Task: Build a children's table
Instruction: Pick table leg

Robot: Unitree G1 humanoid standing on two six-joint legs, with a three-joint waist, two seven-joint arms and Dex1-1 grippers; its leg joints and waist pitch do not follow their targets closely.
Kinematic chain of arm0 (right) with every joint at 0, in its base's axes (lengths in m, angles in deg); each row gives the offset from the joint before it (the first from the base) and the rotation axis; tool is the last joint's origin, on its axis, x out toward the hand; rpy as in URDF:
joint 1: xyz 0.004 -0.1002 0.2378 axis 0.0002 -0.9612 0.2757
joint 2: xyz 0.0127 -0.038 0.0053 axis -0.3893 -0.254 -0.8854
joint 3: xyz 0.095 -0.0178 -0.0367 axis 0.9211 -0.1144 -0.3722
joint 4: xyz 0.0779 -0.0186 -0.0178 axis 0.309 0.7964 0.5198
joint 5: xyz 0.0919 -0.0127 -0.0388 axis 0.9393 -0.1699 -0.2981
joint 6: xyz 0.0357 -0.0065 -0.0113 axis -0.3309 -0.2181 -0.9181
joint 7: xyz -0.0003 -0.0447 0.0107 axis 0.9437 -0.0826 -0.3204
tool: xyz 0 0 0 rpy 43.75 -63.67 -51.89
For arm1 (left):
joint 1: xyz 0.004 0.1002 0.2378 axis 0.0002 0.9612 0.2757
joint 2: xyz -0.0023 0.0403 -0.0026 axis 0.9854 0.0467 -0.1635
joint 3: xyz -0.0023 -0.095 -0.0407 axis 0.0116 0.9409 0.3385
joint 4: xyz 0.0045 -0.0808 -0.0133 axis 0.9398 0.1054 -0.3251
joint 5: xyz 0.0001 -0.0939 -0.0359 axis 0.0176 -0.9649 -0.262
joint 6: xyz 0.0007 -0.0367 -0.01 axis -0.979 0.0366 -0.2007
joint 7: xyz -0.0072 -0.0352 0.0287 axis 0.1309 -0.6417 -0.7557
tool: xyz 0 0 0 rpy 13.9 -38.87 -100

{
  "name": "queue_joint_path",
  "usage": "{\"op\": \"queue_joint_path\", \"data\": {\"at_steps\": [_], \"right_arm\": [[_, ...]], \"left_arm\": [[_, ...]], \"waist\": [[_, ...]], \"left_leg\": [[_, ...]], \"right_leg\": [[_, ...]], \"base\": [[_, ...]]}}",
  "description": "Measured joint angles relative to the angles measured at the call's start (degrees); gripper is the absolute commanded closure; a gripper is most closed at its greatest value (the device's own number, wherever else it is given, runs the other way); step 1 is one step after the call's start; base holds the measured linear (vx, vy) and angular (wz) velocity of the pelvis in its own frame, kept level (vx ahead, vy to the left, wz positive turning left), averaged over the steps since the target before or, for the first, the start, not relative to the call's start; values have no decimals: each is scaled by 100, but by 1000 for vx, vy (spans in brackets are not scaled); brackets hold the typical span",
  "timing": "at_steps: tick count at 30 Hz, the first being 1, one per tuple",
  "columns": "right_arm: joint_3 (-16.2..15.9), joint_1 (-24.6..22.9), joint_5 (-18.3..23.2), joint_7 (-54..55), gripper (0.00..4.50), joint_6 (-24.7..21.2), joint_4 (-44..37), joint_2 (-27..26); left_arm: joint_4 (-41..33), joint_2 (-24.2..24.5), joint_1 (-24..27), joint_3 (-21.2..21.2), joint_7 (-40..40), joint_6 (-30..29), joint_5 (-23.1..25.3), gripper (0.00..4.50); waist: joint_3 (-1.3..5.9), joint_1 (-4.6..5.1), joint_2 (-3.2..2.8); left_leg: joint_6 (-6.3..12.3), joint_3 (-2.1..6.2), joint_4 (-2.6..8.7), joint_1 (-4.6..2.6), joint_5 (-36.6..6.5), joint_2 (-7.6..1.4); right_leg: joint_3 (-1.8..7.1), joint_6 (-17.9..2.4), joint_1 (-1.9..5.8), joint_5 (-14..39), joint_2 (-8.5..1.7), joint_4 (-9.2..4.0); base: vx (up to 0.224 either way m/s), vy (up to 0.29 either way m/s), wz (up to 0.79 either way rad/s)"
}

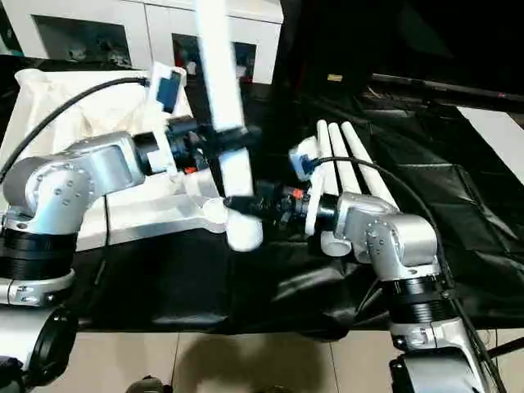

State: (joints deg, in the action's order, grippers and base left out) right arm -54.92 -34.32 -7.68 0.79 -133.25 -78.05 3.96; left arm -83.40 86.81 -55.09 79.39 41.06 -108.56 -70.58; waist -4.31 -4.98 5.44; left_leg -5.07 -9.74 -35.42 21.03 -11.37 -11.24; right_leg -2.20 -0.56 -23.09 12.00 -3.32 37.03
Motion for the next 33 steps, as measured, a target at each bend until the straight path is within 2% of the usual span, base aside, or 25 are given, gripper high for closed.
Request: {"op": "queue_joint_path", "data": {"at_steps": [7, 22, 24, 29, 33], "right_arm": [[-131, 133, 47, -164, 135, -104, 37, 33], [-312, 134, 7, -333, 135, -107, 50, 116], [-348, 133, -8, -342, 165, -108, 72, 116], [-351, 133, -8, -344, 205, -108, 100, 116], [-369, 133, -8, -390, 217, -104, 99, 112]], "left_arm": [[-85, 120, 24, -289, 291, 73, 65, 265], [-74, 202, 29, -294, 481, 170, 151, 265], [-74, 201, 28, -294, 499, 170, 151, 265], [-74, 198, 29, -294, 540, 170, 148, 265], [-74, 182, 29, -292, 541, 149, 145, 265]], "waist": [[0, -3, 1], [0, -7, 1], [0, -7, 0], [0, -6, 0], [0, -7, 0]], "left_leg": [[-2, -1, 0, 3, 3, -4], [-3, -2, 0, 4, 14, -8], [-3, -2, 0, 4, 15, -8], [-3, -1, 0, 3, 19, -8], [-2, -1, 0, 4, 21, -9]], "right_leg": [[-3, -2, 0, -1, 1, -1], [-9, -7, 0, -4, 1, 2], [-9, -9, 1, -5, 1, 2], [-11, -12, 1, -8, 0, 3], [-12, -15, 1, -10, 1, 3]], "base": [[0, 0, 0], [0, 0, 0], [0, 0, 0], [0, 0, 0], [0, 0, 0]]}}
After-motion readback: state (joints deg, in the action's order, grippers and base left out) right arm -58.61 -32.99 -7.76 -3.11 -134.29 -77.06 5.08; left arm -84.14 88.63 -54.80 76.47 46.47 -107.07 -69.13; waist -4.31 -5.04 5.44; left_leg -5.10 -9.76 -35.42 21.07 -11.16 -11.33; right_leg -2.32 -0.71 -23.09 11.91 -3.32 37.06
